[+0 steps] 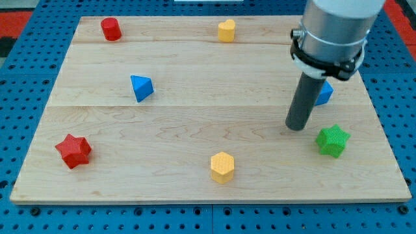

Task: Point at the blue triangle

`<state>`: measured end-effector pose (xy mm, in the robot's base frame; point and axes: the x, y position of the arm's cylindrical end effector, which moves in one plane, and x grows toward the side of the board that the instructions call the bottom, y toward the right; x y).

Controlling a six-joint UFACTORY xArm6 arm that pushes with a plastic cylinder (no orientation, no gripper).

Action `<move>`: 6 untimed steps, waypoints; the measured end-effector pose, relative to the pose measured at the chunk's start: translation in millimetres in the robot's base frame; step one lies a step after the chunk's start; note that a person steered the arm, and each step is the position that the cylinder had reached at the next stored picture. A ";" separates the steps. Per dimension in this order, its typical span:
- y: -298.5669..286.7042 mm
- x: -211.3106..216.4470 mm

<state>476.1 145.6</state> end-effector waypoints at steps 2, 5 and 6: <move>46.5 10.4; -42.8 -9.3; -108.5 -54.9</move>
